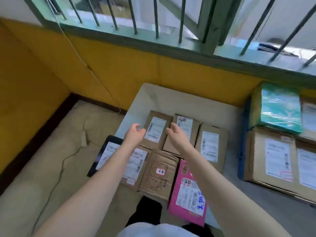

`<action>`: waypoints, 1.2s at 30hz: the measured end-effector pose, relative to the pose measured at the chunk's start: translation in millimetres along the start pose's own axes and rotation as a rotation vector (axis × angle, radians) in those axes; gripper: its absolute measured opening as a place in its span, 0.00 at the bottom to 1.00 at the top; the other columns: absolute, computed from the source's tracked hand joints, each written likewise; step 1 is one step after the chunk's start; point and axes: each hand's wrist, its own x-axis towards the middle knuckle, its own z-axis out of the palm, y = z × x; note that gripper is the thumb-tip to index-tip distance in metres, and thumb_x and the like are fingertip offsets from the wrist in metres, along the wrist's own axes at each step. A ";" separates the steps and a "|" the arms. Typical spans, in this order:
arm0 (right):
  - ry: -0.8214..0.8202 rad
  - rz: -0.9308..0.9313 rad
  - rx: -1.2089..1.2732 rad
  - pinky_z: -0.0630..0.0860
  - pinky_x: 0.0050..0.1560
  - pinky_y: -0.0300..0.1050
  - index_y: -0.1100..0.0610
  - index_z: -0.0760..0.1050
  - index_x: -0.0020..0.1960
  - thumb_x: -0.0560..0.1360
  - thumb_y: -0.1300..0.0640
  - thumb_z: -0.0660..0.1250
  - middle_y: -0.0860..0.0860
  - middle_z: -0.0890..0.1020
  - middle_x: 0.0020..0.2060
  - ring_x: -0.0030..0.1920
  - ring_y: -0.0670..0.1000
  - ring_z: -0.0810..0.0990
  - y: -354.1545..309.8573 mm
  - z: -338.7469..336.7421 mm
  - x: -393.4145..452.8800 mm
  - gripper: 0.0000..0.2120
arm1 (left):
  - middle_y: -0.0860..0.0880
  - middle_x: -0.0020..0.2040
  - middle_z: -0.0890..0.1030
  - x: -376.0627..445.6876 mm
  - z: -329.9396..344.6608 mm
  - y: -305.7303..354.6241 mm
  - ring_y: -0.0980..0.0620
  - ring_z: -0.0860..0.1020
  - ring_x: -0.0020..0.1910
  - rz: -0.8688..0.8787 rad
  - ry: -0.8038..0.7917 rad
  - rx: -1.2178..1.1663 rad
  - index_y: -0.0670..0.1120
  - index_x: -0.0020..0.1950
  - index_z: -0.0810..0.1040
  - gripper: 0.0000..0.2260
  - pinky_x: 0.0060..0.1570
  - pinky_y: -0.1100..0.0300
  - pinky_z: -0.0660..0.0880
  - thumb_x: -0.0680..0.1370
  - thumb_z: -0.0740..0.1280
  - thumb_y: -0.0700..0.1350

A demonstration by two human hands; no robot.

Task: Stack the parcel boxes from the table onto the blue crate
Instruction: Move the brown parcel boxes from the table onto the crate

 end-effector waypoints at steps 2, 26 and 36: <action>0.010 0.009 -0.161 0.68 0.64 0.48 0.58 0.63 0.76 0.82 0.55 0.56 0.55 0.72 0.71 0.69 0.56 0.71 -7.3 18.7 19.9 0.23 | 0.45 0.70 0.72 24.2 -11.4 -8.8 0.44 0.71 0.67 -0.019 -0.082 0.032 0.47 0.75 0.65 0.23 0.61 0.55 0.68 0.81 0.60 0.50; 0.088 0.435 0.282 0.77 0.59 0.47 0.57 0.61 0.78 0.78 0.61 0.58 0.54 0.74 0.69 0.57 0.51 0.79 -9.6 71.9 109.0 0.28 | 0.54 0.26 0.77 146.2 5.7 -27.2 0.54 0.71 0.31 -0.319 -0.451 -0.288 0.48 0.41 0.76 0.11 0.35 0.59 0.65 0.80 0.64 0.52; 0.210 0.134 0.024 0.61 0.74 0.50 0.56 0.57 0.79 0.80 0.52 0.61 0.53 0.63 0.77 0.76 0.52 0.62 -30.8 33.8 73.7 0.30 | 0.45 0.55 0.83 128.5 -38.6 11.5 0.49 0.82 0.50 -0.042 -0.283 -0.339 0.43 0.64 0.73 0.18 0.45 0.53 0.78 0.79 0.68 0.52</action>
